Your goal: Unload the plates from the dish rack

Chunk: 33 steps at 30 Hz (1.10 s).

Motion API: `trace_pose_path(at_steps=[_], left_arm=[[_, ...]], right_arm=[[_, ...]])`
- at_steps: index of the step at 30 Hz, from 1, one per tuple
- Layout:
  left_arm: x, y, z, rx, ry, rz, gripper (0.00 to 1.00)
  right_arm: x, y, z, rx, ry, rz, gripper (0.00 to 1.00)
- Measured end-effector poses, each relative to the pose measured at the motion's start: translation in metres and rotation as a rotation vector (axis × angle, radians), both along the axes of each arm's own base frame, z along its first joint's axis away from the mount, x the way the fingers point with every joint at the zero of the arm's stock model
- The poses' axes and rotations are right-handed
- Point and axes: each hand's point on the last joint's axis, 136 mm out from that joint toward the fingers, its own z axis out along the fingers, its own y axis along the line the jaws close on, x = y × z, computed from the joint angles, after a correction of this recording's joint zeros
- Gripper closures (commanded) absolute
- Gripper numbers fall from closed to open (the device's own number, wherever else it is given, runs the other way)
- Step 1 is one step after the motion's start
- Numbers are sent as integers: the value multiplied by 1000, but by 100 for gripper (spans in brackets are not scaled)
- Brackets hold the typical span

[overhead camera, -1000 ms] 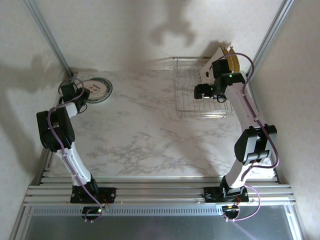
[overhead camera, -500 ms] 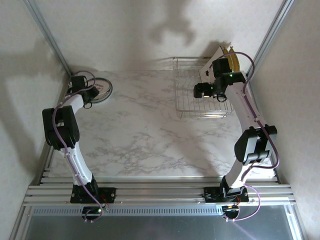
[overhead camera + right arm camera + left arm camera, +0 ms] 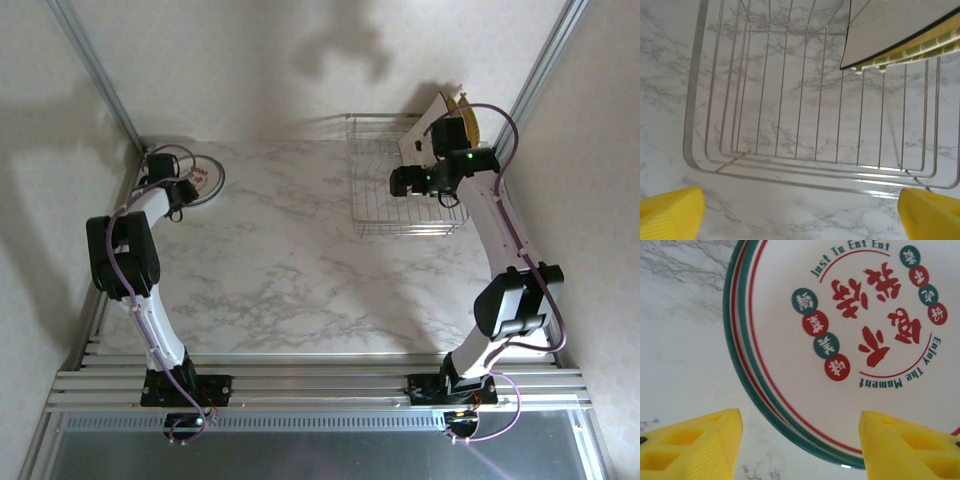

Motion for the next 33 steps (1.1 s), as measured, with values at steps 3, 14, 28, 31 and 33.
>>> trace_pose_path(at_steps=[3, 14, 28, 31, 33], left_arm=[[-7, 3, 10, 38, 7, -5, 19], [-38, -75, 123, 177, -83, -208, 0], [-83, -179, 157, 179, -34, -483, 0], [-82, -188, 152, 177, -8, -513, 0], [-79, -192, 147, 178, 10, -530, 0]], right_arm=[[-4, -2, 1, 0, -2, -3, 1], [-16, -5, 22, 6, -47, -6, 1], [15, -24, 36, -62, -81, -78, 1], [38, -33, 39, -75, -89, -106, 1], [54, -37, 38, -86, -90, -118, 1]])
